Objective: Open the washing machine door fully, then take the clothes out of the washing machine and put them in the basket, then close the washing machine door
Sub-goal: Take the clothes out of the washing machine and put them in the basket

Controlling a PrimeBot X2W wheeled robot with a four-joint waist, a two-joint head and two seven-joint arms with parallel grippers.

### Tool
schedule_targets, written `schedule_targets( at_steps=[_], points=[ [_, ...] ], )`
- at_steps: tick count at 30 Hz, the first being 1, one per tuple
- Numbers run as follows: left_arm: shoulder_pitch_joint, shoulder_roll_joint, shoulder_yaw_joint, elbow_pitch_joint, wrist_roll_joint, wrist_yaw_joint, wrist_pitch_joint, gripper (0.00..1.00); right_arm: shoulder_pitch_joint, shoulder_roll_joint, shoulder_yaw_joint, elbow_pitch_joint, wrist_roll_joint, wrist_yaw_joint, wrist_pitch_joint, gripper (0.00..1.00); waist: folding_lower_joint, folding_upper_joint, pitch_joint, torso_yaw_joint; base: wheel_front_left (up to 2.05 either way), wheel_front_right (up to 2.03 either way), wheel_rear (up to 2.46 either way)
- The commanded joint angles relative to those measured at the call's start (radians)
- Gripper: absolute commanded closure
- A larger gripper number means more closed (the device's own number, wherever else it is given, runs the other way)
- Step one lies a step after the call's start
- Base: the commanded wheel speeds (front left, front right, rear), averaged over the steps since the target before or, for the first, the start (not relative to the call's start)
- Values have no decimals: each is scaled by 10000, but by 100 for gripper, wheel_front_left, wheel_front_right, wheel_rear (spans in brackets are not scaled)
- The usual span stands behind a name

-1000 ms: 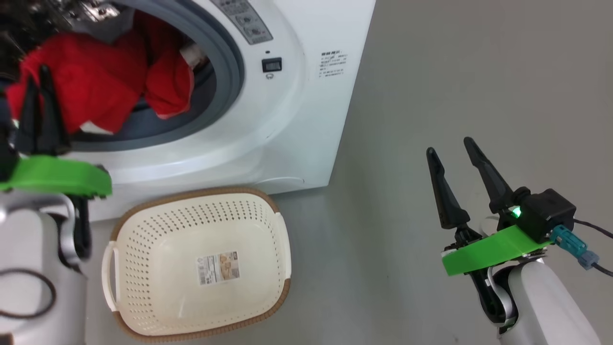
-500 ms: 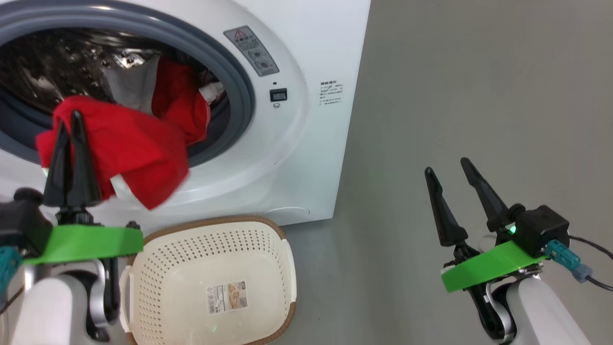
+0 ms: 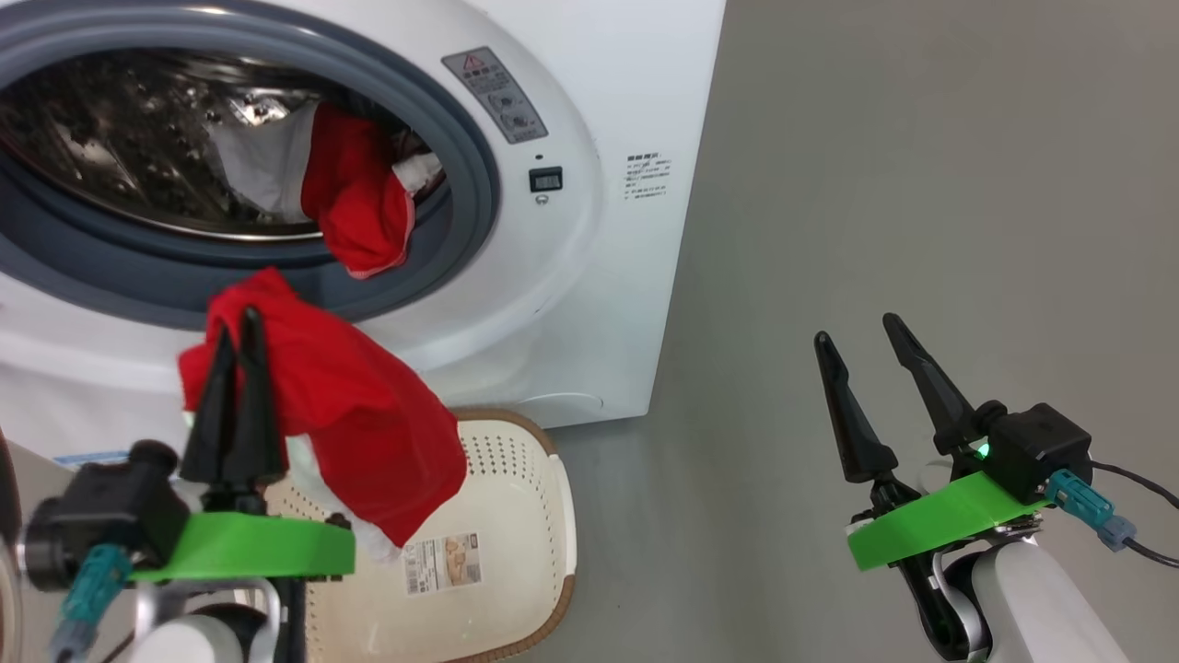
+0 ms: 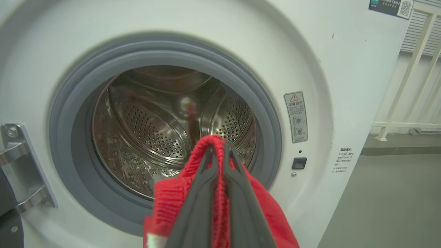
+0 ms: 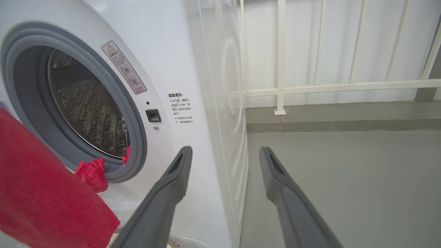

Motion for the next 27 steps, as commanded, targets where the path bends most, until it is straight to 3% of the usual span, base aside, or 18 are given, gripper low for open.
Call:
schedule_targets(
  at_steps=[1, 13, 21, 27],
  points=[
    [-46, 70, 267, -18, -209, 21, 113, 100, -77, -26, 233, -286, 79, 65, -63, 0, 1, 0, 204, 100, 0, 0, 0],
    [-817, -315, -20, 2554, -1297, -296, 18, 100, -346, -137, 227, -434, -11, 65, -63, 0, 1, 0, 1053, 224, 0, 0, 0],
    [-1969, -442, -310, 5776, -1835, -717, -435, 100, -553, -177, 267, -500, -49, 65, -63, 0, 1, 0, 1664, 134, 0, 0, 0],
    [-3046, -504, -370, 8395, -2510, -1283, -870, 100, -742, -166, 296, -571, -48, 65, -63, 0, 1, 0, 2139, -64, 0, 0, 0]
  ],
)
